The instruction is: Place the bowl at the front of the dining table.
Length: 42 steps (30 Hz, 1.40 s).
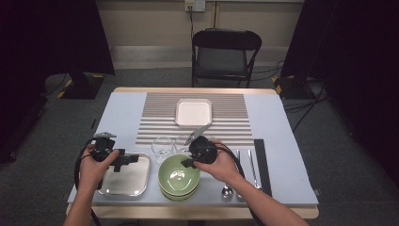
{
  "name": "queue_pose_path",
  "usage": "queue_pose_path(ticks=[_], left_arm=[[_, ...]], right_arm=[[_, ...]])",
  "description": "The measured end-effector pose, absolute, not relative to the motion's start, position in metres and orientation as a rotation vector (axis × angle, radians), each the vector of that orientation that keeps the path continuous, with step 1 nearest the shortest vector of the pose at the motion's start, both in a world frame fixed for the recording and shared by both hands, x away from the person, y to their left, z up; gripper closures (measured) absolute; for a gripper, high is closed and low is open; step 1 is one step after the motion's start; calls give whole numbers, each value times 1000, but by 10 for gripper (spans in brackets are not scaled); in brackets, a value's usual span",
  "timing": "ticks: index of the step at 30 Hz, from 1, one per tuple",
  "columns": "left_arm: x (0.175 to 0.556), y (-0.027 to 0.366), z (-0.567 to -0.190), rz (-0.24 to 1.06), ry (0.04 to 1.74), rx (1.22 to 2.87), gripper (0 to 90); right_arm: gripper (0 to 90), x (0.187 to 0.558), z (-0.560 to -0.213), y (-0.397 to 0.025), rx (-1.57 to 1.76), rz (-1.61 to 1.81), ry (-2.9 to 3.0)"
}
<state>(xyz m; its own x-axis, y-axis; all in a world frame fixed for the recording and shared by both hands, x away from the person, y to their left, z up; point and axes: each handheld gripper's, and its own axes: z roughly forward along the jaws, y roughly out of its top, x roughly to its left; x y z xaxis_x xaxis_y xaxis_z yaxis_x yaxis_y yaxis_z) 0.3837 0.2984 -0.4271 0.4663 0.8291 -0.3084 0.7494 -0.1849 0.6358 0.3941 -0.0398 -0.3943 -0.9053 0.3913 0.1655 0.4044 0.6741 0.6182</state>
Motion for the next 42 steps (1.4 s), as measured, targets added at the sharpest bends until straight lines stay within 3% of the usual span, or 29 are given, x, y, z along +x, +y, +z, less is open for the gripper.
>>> queue_pose_path(ticks=[42], left_arm=[[385, 295, -430, 125, 1305, 1976, 221]], right_arm=[[847, 401, -358, -40, -694, -1056, -2743]])
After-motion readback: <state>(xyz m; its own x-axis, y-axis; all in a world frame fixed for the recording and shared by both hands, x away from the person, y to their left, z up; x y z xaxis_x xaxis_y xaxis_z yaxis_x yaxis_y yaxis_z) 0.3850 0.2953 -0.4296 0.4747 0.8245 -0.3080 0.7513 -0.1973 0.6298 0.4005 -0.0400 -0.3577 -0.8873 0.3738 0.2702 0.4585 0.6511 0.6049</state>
